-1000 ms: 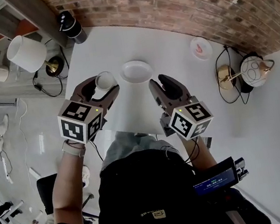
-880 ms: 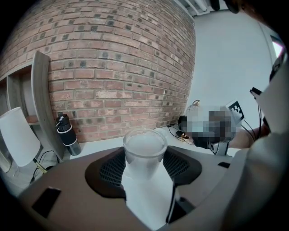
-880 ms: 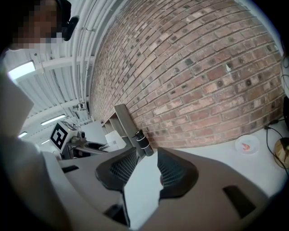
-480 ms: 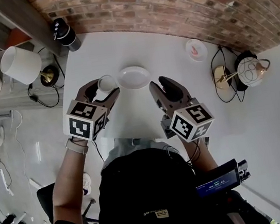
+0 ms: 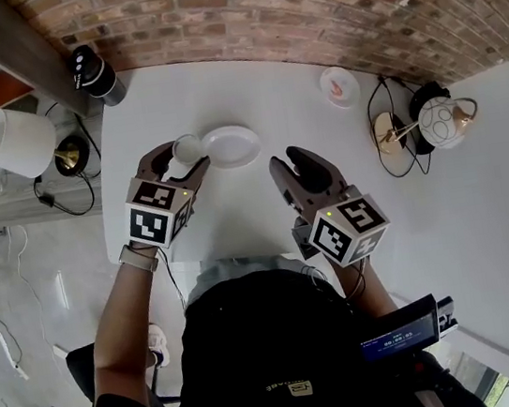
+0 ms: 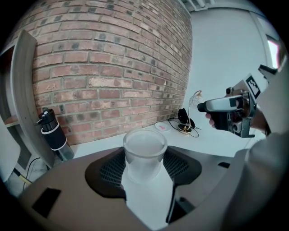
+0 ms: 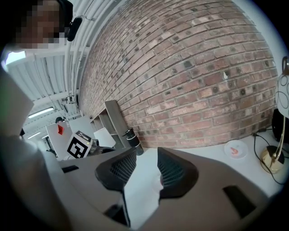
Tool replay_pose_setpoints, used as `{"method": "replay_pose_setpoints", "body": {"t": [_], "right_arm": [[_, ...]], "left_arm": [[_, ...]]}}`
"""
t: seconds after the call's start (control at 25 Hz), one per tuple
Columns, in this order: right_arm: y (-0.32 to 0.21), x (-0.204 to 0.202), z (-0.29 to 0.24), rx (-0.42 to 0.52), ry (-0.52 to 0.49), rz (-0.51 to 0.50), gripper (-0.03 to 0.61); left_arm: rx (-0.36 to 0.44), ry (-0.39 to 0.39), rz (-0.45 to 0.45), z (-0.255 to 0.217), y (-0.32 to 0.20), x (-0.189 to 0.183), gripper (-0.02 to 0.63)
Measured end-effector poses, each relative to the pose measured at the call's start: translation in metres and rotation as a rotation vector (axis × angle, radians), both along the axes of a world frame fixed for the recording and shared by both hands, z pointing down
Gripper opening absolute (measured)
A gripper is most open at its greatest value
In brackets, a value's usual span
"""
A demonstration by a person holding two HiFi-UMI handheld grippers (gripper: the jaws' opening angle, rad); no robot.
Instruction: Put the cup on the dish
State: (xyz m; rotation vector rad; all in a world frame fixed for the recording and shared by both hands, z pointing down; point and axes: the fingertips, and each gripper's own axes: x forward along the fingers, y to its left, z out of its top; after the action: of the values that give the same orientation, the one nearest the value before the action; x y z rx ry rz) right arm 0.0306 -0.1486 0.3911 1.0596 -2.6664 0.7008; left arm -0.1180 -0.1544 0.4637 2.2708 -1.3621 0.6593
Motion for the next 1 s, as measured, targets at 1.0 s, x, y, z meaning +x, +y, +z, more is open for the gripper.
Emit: {"method": "replay_pose_setpoints", "body": {"t": [1.0], "right_arm": [[0.008,0.047,0.010,-0.032,0.094,0.167,0.147]], "left_arm": [[-0.001,-0.033,0.099,0.082,-0.050,0.024,0.264]]}}
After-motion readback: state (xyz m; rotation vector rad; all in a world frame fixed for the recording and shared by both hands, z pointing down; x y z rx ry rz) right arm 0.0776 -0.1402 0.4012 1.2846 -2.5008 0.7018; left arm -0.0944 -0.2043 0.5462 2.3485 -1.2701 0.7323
